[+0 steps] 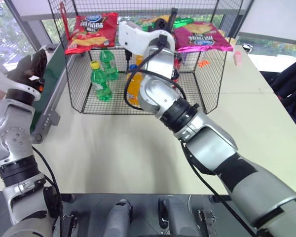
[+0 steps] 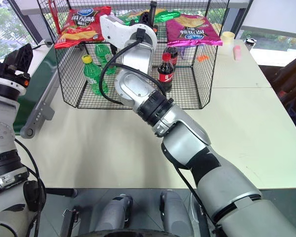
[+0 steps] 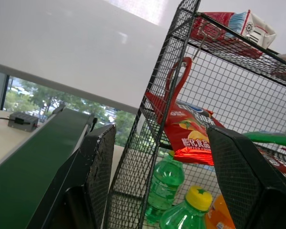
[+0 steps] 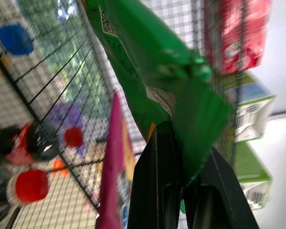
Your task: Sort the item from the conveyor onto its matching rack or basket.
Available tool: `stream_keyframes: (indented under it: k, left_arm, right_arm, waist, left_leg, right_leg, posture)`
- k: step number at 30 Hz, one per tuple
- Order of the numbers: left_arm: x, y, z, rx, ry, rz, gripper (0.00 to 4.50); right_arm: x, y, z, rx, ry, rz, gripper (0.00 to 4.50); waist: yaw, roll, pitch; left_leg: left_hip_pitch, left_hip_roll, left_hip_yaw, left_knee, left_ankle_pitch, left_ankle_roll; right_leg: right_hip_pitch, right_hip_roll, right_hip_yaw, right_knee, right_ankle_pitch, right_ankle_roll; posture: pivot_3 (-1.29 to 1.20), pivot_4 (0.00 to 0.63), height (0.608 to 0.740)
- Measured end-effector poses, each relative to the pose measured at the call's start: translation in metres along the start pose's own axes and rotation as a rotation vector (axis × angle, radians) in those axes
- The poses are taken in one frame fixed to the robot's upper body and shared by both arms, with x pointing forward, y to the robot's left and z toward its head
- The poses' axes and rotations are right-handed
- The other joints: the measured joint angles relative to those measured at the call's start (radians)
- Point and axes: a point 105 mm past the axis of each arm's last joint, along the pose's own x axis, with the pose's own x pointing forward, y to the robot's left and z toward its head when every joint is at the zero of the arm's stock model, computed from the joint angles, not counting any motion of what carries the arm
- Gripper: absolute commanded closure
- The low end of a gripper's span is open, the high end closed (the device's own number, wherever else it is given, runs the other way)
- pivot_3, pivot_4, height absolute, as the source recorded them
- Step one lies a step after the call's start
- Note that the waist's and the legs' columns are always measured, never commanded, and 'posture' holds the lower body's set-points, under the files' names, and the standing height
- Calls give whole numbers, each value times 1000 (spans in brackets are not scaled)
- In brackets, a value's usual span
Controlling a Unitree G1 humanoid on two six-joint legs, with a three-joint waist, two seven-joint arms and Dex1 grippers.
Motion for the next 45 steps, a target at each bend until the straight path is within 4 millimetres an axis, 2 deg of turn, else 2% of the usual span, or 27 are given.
stream_keyframes:
  k: [7,11,14,21,26,33,39,43,45]
  left_arm:
    - [9,-10,0,-3,-2,-25,1370]
    - [11,-13,0,0,-1,-34,1370]
    - [12,-14,-1,0,2,-36,1341]
    - [11,-15,-1,0,-3,-36,1341]
    - [9,-13,-1,0,-5,-19,1341]
    - [9,-15,-2,-4,-14,-21,1341]
    - [9,-14,2,3,-37,-19,1341]
    - [9,-16,0,2,-36,-22,1341]
    - [8,-15,-1,16,-29,-23,1341]
  right_arm:
    - [6,12,-5,34,72,35,4500]
    - [4,1,9,139,83,41,4500]
    - [-1,-5,26,181,43,28,3449]
    - [-5,4,41,212,-29,59,22]
    - [-5,9,50,236,-90,99,22]
    - [-10,19,69,313,-243,323,22]
    - [-5,27,60,420,-278,534,22]
    - [-14,34,56,493,-362,699,22]
    - [-19,40,47,532,-396,777,22]
  waist:
    - [0,0,0]
    - [-9,0,0]
    - [-20,0,0]
    - [-23,0,0]
    - [-23,0,0]
    - [-23,0,0]
    - [-22,0,0]
    - [-22,-1,0]
    - [-22,-1,0]
  left_leg:
    - [0,0,0,0,0,0]
    - [0,0,0,-1,0,0]
    - [0,0,-1,-2,0,0]
    - [0,0,-1,-1,0,0]
    - [0,0,-1,-1,0,0]
    - [0,0,-1,-1,0,0]
    - [0,0,-1,1,0,0]
    - [0,0,-1,1,0,0]
    - [0,0,-1,2,0,0]
  right_leg:
    - [0,0,0,0,0,0]
    - [-1,0,0,0,0,0]
    - [-1,0,0,0,0,0]
    - [0,0,0,0,0,1]
    - [0,0,0,0,0,1]
    - [0,1,0,0,1,1]
    - [1,1,0,0,1,2]
    - [1,1,0,0,1,2]
    - [1,0,0,0,2,3]
  posture:
    - [0,150,740]
    - [0,150,740]
    - [0,150,740]
    - [0,150,740]
    - [0,150,740]
    - [0,150,740]
    - [0,150,740]
    - [0,150,740]
    - [0,150,740]
